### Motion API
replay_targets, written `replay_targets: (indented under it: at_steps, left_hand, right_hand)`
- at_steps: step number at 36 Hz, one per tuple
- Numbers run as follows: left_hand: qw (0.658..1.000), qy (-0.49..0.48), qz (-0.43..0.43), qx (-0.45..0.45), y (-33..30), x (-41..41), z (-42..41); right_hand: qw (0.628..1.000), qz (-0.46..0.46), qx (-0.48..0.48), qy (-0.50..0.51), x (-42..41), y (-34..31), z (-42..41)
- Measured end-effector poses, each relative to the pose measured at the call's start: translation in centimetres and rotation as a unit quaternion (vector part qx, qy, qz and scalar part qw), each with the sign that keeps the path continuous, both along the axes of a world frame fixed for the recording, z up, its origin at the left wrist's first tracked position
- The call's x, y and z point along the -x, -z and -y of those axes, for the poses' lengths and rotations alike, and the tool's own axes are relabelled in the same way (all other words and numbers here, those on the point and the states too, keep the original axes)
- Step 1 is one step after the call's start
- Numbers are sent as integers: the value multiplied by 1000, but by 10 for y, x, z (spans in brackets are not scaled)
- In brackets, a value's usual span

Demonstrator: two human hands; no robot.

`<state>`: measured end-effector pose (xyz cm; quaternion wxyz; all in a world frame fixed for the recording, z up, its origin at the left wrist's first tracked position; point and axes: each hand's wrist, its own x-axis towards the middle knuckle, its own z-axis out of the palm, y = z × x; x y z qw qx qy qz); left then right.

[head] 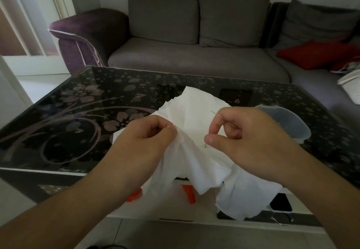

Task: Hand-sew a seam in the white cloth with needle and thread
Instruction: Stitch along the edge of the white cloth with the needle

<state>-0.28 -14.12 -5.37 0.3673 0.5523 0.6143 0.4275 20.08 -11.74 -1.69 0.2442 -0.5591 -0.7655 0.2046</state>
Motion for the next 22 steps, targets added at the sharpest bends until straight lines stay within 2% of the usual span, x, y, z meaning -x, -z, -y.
replay_targets:
  at_steps: [12, 14, 18, 22]
  left_hand:
    - [1000, -1, 20, 3, -4, 3, 1]
    - [1000, 5, 25, 0, -6, 3, 1]
    - [999, 26, 42, -4, -9, 3, 5]
    - [997, 52, 59, -7, -12, 4, 7]
  right_hand:
    - [998, 44, -21, 42, -9, -6, -4]
    - [999, -17, -9, 46, -8, -8, -5]
    - [961, -224, 152, 60, -6, -21, -15]
    - [948, -286, 136, -42, -4, -19, 0]
